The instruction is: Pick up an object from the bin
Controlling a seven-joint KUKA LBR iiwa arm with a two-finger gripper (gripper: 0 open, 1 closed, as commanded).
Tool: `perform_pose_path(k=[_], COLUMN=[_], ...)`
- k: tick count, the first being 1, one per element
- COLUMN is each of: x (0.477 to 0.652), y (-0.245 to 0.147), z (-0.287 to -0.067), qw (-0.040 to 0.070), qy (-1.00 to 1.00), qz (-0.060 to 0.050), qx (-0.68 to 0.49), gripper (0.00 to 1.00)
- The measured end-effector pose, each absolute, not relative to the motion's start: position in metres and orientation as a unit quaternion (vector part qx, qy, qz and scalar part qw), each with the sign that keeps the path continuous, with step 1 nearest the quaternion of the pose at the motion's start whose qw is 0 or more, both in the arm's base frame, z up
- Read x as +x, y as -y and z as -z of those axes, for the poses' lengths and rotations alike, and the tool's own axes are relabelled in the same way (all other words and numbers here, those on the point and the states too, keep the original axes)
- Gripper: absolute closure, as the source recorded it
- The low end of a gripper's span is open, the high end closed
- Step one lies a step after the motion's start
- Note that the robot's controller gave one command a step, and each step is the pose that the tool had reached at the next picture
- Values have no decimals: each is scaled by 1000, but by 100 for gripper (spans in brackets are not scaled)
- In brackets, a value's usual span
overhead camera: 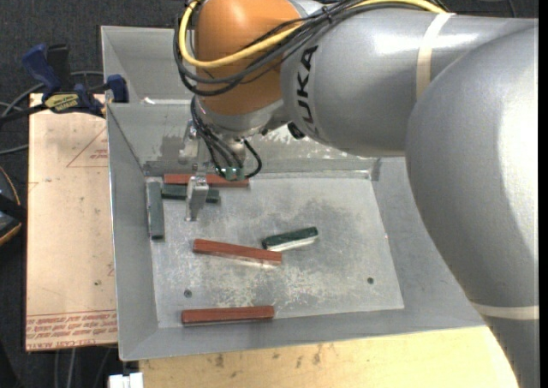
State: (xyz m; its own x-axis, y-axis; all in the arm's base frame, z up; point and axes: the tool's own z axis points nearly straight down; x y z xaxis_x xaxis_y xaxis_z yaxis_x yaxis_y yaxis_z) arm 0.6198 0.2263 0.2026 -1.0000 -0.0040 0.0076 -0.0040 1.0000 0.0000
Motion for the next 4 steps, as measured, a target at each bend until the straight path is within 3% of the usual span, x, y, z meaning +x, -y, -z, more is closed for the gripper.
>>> perform_pose_path(k=[1,2,3,4], x=[622,630,647,647], y=[-225,-216,-203,-203], z=[-208,-163,-79,-79], qw=[0,-3,-10,-10], qy=[1000,999,996,996], qz=[1,1,4,4], qx=[0,35,87,87], gripper=[0,0,100,100])
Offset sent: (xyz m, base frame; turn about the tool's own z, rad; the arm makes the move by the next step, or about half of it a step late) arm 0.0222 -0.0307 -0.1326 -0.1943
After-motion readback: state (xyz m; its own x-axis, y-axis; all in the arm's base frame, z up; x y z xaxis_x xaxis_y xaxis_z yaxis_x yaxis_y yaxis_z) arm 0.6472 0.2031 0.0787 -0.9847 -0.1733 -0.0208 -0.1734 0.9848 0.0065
